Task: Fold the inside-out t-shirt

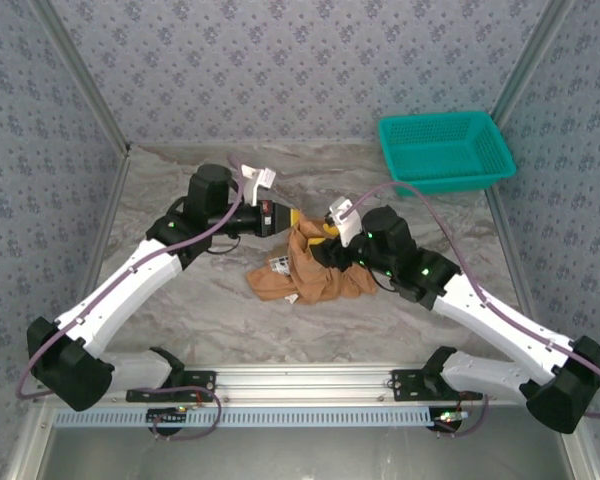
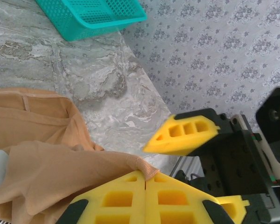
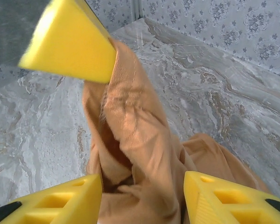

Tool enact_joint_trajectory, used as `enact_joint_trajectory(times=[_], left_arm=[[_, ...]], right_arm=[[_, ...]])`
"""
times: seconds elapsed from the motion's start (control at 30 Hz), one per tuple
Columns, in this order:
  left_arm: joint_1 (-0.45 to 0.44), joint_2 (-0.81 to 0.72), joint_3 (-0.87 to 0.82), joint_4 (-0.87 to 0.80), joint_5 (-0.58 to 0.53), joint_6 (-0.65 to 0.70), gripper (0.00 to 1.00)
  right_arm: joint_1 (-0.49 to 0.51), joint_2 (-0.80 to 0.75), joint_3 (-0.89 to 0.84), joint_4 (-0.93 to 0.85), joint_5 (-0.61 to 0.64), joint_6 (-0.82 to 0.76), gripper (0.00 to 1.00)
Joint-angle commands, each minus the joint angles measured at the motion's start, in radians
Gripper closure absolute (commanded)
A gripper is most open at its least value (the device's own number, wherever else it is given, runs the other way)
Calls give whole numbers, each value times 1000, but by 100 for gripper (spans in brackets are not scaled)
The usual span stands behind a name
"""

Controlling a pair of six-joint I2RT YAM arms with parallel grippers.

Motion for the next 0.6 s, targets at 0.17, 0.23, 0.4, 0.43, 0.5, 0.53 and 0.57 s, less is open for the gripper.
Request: enact_joint_trajectory(times=[0.17, 0.23, 0.4, 0.43, 0.5, 0.53, 0.57], left_arm=[[-20, -2, 32, -17, 12, 52, 100], [-21, -4, 32, -18, 7, 61, 100], [-18, -1, 51, -108, -270, 123, 100], [-16, 9, 60, -134, -369, 145, 100], [-13, 35, 76, -162, -521, 180, 99], [-11, 52, 82, -169, -572, 192, 95], [-6, 66, 91, -176, -592, 196, 92]], right_arm=[[0, 75, 67, 48, -42, -44, 55], [-6, 81, 71, 43, -68, -50, 76], [-79, 31, 56, 16, -307, 24, 100], [-97, 14, 42, 31, -372, 58, 100], [-129, -13, 5, 102, -479, 136, 100], [-144, -22, -19, 168, -523, 192, 100], [-157, -26, -42, 232, -552, 244, 100]])
